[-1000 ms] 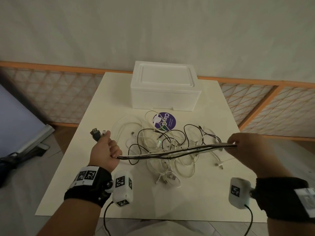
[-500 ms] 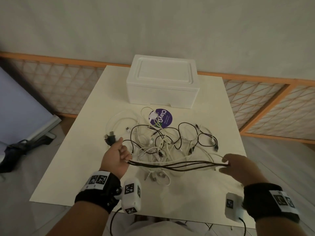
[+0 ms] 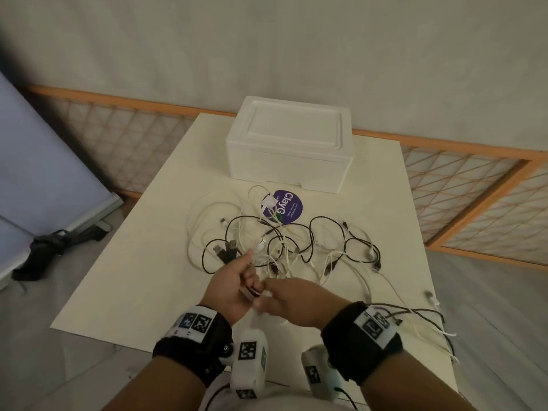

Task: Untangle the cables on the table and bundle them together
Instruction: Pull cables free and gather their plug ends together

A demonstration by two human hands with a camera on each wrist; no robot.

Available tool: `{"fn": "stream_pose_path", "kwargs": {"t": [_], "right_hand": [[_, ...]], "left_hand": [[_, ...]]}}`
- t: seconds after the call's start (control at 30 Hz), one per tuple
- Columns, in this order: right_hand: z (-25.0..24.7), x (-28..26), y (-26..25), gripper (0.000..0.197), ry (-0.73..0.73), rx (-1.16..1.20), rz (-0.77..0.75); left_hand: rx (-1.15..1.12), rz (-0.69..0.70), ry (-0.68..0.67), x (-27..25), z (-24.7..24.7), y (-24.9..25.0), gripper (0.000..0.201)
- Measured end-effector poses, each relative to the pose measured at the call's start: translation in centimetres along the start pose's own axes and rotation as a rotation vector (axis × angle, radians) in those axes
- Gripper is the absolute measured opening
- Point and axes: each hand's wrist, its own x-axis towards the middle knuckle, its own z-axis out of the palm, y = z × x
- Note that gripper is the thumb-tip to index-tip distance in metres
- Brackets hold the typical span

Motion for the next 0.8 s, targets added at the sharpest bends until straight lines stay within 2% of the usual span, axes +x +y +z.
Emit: {"fn": "stream_pose_path", "kwargs": {"t": [0.1, 0.2, 0.23, 0.33, 0.4, 0.5, 0.6, 0.7, 0.77, 0.8], "right_hand": [[0.4, -0.3, 2.9, 0.05, 0.07, -0.142, 0.165], [1.0, -1.1, 9.0, 0.02, 0.297, -0.136, 0.493], [1.1, -1.4, 10.7, 0.018, 0.374, -0.098, 0.585], [0.6, -2.0, 13.6, 0.03, 0.487, 0.016, 0.836], [0.9, -2.6, 14.7, 0.033, 0.484, 0.04, 0.929], [1.9, -2.7, 15.6, 0.025, 0.409, -0.015, 0.942], [1.4, -3.1, 15.0, 0.022, 0.352, -0.11, 0.859], [-1.4, -2.8, 12.7, 0.012, 0.431, -0.136, 0.617], [-3.5, -2.6, 10.8, 0.013, 0.541, -0.156, 0.498], [-4.3, -2.3, 10.0, 0.015, 0.546, -0.171, 0.441]], "left_hand": [[-0.026, 0.004, 0.018, -0.1, -0.5, -0.1, 0.047], [-0.05, 0.014, 0.031, 0.2, -0.9, -0.3, 0.057], [-0.055, 0.017, 0.029, 0.2, -0.9, -0.3, 0.058], [-0.019, -0.001, 0.01, 0.6, -1.1, -0.2, 0.06], [0.002, -0.002, -0.006, 0.7, -1.0, -0.2, 0.058], [0.047, -0.017, -0.042, 0.9, -1.0, 0.3, 0.054], [0.083, -0.032, -0.069, 1.3, -0.8, 0.8, 0.052], [0.132, 0.012, -0.084, 1.7, 0.1, 1.2, 0.04], [0.192, 0.069, -0.088, 1.9, 0.9, 1.3, 0.032], [0.223, 0.094, -0.1, 2.1, 1.3, 1.4, 0.027]]}}
